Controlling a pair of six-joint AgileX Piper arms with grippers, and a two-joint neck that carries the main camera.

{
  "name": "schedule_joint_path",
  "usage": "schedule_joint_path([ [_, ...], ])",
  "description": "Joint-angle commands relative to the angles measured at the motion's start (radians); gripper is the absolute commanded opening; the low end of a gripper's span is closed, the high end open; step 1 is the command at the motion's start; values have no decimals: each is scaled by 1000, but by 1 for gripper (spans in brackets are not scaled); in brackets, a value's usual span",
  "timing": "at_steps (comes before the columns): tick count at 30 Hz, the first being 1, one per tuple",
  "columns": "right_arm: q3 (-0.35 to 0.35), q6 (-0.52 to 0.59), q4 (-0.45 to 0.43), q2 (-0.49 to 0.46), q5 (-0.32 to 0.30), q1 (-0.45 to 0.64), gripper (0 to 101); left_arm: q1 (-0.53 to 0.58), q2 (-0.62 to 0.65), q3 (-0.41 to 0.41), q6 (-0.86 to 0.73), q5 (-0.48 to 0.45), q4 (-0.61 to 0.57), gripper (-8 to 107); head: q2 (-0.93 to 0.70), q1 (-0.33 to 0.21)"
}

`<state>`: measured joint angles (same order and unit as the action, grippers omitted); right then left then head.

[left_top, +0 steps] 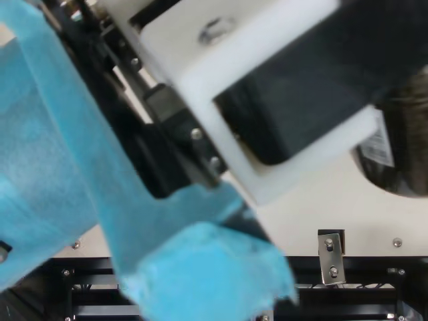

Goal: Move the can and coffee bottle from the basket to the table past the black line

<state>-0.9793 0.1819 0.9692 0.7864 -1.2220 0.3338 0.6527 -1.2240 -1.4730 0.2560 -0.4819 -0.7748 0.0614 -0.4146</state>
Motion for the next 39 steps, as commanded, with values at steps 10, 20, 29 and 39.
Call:
schedule_joint_path([
  [10, 0, 0, 0, 0, 0, 0, 101, 0, 0, -1, 0, 0, 0, 10, 5, -22],
  [20, 0, 0, 0, 0, 0, 0, 101, -8, 1, 13, 9, 11, -37, 10, 5, -22],
  [29, 0, 0, 0, 0, 0, 0, 101, -26, 8, 82, 75, 75, -134, 10, 5, -22],
  [39, 0, 0, 0, 0, 0, 0, 101, -26, 6, 89, 79, 79, -142, 10, 5, -22],
])
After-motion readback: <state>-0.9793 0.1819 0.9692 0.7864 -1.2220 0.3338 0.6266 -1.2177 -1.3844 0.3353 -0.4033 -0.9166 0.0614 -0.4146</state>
